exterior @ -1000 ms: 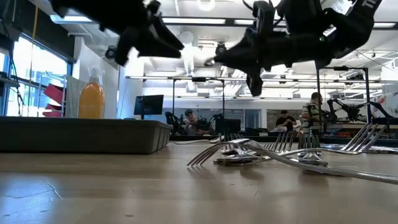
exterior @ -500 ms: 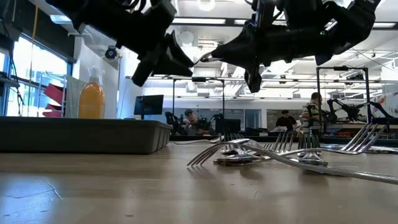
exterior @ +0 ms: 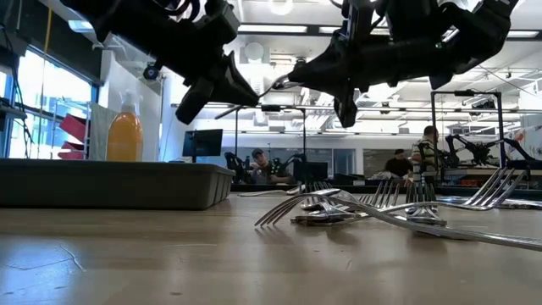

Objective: Sort silverware
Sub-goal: Put the silver spoon into the black silverware tray

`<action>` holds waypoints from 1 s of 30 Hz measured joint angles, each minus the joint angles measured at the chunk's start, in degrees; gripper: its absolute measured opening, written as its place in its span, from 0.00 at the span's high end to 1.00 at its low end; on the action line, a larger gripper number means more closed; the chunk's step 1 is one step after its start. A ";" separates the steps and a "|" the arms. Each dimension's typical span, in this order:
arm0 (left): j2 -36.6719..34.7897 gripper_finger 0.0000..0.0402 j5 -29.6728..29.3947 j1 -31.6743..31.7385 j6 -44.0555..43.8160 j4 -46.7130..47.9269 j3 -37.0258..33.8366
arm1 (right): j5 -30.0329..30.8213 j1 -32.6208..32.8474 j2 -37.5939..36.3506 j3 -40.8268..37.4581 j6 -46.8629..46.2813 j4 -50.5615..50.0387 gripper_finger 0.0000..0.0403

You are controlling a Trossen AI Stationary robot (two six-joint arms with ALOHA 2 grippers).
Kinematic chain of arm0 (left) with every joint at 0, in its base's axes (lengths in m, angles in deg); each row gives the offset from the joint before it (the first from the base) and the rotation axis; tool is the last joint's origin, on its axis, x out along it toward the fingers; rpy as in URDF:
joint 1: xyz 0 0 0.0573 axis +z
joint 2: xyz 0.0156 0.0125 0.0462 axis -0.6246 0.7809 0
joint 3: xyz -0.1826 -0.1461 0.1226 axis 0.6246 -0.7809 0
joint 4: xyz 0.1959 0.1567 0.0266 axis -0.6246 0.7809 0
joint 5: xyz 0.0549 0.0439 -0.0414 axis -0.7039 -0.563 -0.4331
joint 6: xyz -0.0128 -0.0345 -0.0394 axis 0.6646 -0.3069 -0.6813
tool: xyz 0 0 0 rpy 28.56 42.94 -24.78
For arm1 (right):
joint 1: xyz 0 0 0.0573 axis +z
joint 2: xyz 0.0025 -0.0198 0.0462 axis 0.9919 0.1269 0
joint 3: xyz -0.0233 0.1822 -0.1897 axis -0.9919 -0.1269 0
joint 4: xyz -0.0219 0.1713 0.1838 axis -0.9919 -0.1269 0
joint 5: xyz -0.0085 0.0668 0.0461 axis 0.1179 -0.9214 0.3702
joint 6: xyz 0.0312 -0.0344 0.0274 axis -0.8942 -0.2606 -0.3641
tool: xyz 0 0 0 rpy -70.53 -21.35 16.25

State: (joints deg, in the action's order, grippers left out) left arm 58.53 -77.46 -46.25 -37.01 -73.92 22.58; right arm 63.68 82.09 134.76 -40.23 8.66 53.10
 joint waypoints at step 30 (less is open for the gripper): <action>-14.53 1.00 15.21 13.22 -20.99 51.26 -0.54 | -4.15 0.28 -3.50 -0.02 -1.35 -8.10 0.42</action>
State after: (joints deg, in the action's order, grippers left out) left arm 44.00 -62.25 -33.03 -58.00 -22.66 22.04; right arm 59.53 82.37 131.27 -40.25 7.32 45.00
